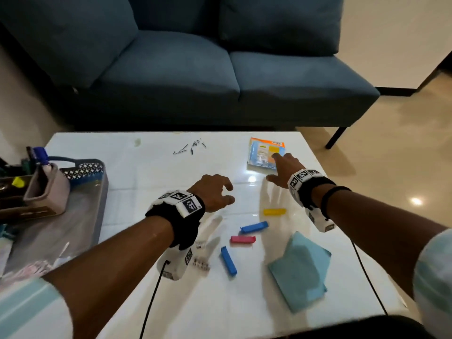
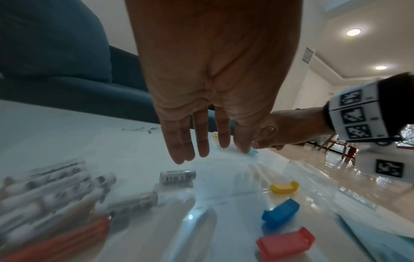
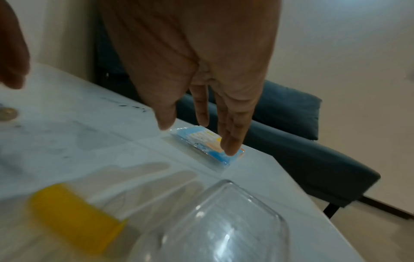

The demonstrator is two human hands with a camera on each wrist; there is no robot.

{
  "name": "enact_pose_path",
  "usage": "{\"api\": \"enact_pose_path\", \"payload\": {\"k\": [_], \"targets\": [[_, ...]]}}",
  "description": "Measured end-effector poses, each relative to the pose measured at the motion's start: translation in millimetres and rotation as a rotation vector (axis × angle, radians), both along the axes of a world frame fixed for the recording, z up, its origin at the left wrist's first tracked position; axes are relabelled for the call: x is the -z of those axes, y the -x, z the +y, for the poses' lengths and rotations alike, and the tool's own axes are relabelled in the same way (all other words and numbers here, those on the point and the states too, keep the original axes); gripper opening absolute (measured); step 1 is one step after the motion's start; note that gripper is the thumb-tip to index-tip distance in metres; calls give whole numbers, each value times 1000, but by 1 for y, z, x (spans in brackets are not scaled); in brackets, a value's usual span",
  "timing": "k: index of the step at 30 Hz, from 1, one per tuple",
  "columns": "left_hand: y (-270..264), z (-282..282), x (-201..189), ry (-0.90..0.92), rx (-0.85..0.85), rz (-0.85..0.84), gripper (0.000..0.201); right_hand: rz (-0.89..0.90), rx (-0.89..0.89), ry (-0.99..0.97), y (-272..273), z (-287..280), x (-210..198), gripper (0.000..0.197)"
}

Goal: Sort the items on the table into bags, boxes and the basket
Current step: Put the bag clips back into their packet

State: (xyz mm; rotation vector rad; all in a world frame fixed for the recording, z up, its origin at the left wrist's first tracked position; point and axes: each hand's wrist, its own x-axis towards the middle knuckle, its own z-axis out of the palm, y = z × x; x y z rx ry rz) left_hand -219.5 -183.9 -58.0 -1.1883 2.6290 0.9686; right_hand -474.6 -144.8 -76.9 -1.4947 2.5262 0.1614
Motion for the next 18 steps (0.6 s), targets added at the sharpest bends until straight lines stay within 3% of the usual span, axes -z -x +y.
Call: {"api": "enact_pose_path", "payload": {"k": [3,7,11,15,18], "targets": [[20,-25,0,-19,19,6,39,-31,62,-88,24,-30,22,86],[39,-46,5,-255,-163,167,37,115,-77,-31,41,-43,37,38],[41,-47,11,-416,-298,295,31,239,-185,27,43,-36,27,24],[21,-42,7,-465,-406,384,32,69,-38,178,32,-30,-8,15],[-4,-26,-4,-537,-562,524,32,-254,36,323,16,-25,-51,17]]}}
